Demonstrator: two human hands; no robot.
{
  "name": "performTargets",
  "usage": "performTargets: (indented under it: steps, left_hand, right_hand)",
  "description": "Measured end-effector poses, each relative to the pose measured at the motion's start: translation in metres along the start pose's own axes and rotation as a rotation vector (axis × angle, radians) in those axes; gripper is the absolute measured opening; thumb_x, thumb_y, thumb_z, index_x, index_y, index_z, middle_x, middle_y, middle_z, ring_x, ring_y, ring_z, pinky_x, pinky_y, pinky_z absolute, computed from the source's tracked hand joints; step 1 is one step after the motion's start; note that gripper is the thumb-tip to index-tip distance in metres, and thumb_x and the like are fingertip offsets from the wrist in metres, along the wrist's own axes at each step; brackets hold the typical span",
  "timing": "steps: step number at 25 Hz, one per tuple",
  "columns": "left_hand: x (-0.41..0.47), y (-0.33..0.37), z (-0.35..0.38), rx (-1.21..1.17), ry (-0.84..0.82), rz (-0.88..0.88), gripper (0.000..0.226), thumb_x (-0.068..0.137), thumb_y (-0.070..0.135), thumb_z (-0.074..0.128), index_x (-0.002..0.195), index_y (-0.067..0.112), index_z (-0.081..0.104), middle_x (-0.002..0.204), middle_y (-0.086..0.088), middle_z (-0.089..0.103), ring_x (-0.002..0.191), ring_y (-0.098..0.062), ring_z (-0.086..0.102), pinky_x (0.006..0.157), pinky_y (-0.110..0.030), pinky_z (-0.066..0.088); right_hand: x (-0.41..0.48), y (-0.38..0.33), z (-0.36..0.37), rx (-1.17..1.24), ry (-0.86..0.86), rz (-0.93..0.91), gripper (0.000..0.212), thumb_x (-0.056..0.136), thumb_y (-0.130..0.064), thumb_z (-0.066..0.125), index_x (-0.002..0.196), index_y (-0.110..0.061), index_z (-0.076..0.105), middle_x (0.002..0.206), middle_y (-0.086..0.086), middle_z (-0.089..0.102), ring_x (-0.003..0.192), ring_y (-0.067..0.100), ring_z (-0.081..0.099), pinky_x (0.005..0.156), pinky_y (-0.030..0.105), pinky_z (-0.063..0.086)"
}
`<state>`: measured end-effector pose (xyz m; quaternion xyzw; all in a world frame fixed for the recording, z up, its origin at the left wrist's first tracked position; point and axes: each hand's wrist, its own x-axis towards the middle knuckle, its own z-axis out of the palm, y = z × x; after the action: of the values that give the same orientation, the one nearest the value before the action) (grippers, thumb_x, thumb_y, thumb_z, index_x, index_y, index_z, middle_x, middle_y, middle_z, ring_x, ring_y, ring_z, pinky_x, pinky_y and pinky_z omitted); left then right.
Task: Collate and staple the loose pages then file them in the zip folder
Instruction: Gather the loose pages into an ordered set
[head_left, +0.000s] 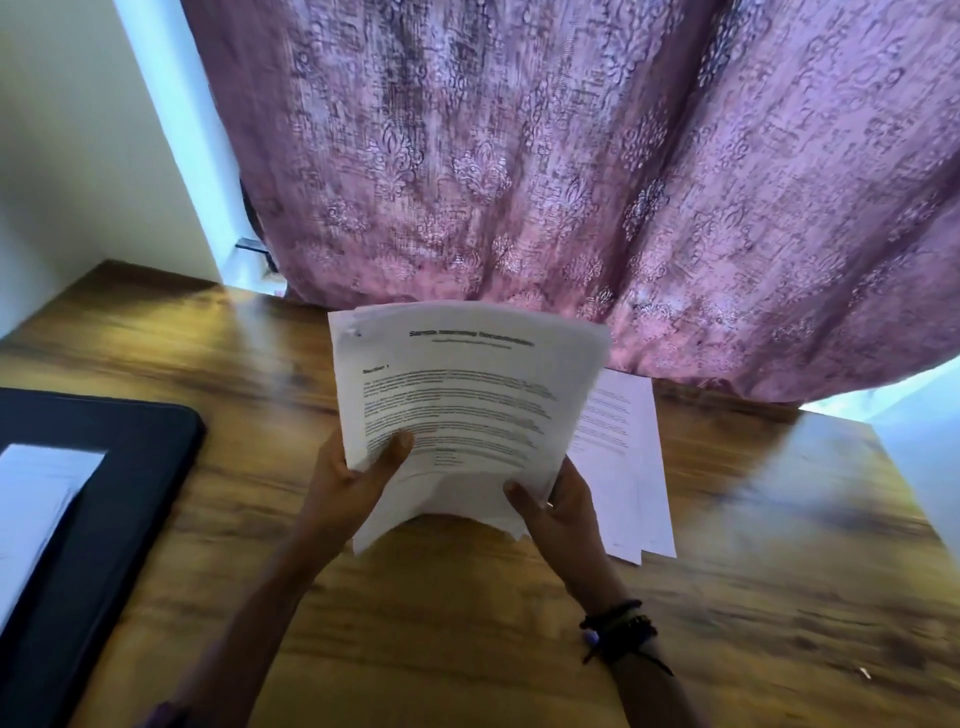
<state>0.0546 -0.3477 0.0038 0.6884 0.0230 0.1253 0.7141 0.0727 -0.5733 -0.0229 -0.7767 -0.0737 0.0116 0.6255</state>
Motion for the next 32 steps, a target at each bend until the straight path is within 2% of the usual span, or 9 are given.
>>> performTargets:
  steps: [3,7,10,14,19,22,25,28,32]
  left_hand:
    - [-0.003,-0.003,-0.002,0.059,0.060,-0.018,0.026,0.088,0.007,0.065,0.103,0.027,0.065,0.093,0.029,0.071,0.093,0.004,0.068,0.071,-0.011,0.053]
    - [0.000,-0.003,-0.007,0.091,0.143,-0.049,0.021,0.085,0.011,0.070,0.090,0.031,0.068,0.075,0.033,0.068,0.079,0.010,0.067,0.063,-0.006,0.049]
    - [0.000,-0.004,-0.007,0.032,0.202,-0.077,0.020,0.084,0.008,0.071,0.084,0.027,0.068,0.068,0.029,0.069,0.069,0.009,0.067,0.056,-0.007,0.048]
    - [-0.004,-0.006,-0.006,-0.011,0.209,-0.116,0.017,0.084,0.007,0.069,0.086,0.024,0.068,0.069,0.026,0.070,0.069,0.005,0.069,0.055,-0.009,0.049]
    - [-0.010,-0.010,-0.006,-0.050,0.195,-0.190,0.013,0.084,0.012,0.071,0.096,0.017,0.071,0.082,0.015,0.075,0.078,-0.008,0.073,0.057,-0.015,0.053]
    - [-0.014,-0.006,-0.004,-0.090,0.167,-0.217,0.018,0.084,0.012,0.071,0.101,0.013,0.071,0.088,0.010,0.076,0.080,-0.011,0.073,0.058,-0.017,0.054]
    - [-0.015,0.000,-0.003,-0.136,0.155,-0.247,0.017,0.083,0.013,0.071,0.099,0.014,0.071,0.090,0.005,0.077,0.080,-0.014,0.074,0.059,-0.019,0.055]
    - [-0.013,0.002,-0.003,-0.141,0.116,-0.261,0.021,0.082,0.017,0.071,0.102,0.012,0.071,0.094,0.000,0.077,0.084,-0.019,0.074,0.063,-0.024,0.058]
    - [-0.013,0.000,0.007,-0.164,0.068,-0.283,0.031,0.080,0.022,0.072,0.108,0.008,0.070,0.100,-0.006,0.076,0.090,-0.024,0.073,0.072,-0.032,0.060]
  right_hand:
    - [-0.001,-0.003,-0.004,0.045,-0.038,0.060,0.029,0.096,-0.025,0.056,0.123,-0.016,0.059,0.117,-0.005,0.069,0.109,0.009,0.065,0.083,0.028,0.058]
    - [0.018,0.030,-0.049,-0.332,0.383,0.303,0.048,0.088,-0.045,0.064,0.120,-0.009,0.058,0.116,0.005,0.064,0.110,0.017,0.061,0.088,0.035,0.048]
    - [0.028,0.056,-0.087,-0.680,0.299,0.632,0.086,0.080,-0.047,0.075,0.143,-0.001,0.038,0.143,0.020,0.044,0.136,0.036,0.037,0.109,0.043,0.031]
    - [0.036,0.058,-0.099,-0.747,0.260,0.624,0.094,0.071,-0.035,0.086,0.140,-0.001,0.032,0.138,0.023,0.045,0.134,0.039,0.034,0.101,0.043,0.036]
    - [0.039,0.059,-0.108,-0.576,0.261,0.598,0.085,0.068,-0.018,0.089,0.134,-0.009,0.036,0.124,0.017,0.054,0.121,0.037,0.046,0.089,0.040,0.042]
    - [0.029,0.054,-0.110,-0.449,0.259,0.429,0.058,0.074,-0.002,0.080,0.123,-0.016,0.053,0.118,0.010,0.059,0.100,0.029,0.055,0.082,0.037,0.048]
    - [0.014,0.047,-0.113,-0.260,0.242,0.293,0.047,0.080,-0.001,0.075,0.117,-0.030,0.066,0.126,0.002,0.065,0.113,0.023,0.062,0.095,0.042,0.053]
    - [-0.004,0.029,-0.114,-0.044,0.175,0.220,0.052,0.084,-0.002,0.072,0.128,-0.027,0.063,0.130,-0.006,0.065,0.118,0.013,0.061,0.097,0.032,0.052]
    - [-0.025,0.013,-0.116,0.298,0.039,0.260,0.063,0.073,-0.018,0.082,0.132,-0.022,0.061,0.138,0.000,0.060,0.128,0.022,0.056,0.106,0.040,0.046]
